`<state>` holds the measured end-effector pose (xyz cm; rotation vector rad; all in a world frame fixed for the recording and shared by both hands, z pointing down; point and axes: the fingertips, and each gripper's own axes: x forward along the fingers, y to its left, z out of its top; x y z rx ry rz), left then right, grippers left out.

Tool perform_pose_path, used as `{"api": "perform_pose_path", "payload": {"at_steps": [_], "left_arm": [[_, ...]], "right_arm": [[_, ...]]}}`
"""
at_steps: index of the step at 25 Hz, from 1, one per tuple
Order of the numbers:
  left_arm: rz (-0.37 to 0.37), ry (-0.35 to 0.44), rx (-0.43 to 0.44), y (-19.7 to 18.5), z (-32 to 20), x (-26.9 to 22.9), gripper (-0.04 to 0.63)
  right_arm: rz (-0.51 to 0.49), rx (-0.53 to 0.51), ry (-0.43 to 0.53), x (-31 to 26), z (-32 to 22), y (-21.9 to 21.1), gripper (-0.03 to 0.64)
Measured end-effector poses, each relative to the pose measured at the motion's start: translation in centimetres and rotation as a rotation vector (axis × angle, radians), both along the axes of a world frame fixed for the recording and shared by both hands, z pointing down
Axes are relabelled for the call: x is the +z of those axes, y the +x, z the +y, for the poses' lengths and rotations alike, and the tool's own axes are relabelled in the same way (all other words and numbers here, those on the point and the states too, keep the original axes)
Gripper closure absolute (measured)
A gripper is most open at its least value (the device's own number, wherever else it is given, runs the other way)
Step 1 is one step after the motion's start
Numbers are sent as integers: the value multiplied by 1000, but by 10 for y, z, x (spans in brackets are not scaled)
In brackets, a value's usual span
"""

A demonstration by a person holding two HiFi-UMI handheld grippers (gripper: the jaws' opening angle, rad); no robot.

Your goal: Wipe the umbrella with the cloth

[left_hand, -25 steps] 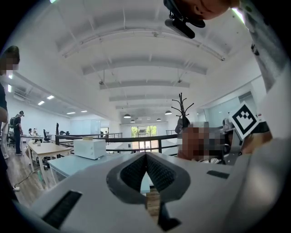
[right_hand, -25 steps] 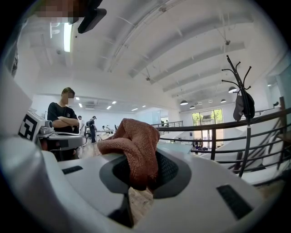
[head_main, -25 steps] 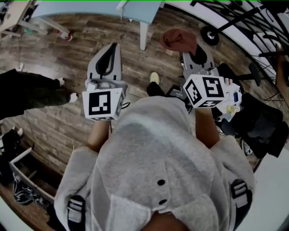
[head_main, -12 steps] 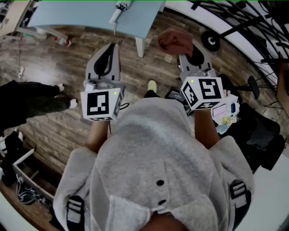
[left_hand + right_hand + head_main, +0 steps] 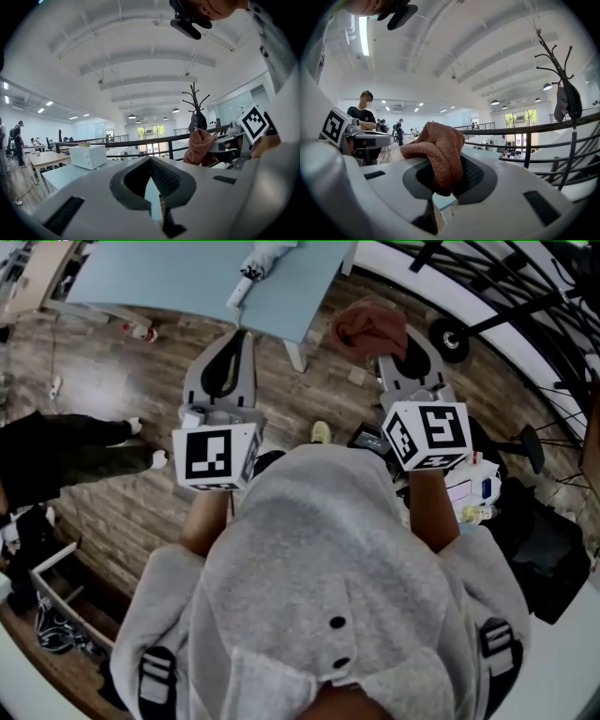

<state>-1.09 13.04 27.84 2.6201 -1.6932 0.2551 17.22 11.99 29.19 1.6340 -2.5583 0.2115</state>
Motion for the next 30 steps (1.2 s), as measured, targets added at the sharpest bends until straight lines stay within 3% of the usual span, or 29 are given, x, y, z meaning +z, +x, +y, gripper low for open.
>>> {"api": "perform_pose_path", "payload": {"at_steps": [17, 30], "left_arm": [[-20, 46, -33, -1, -53, -7, 580], [3, 45, -49, -38, -142, -3, 580]], "right_arm": [[15, -26, 6, 3, -58, 5, 541], [38, -41, 12, -4, -147, -37, 541]]}}
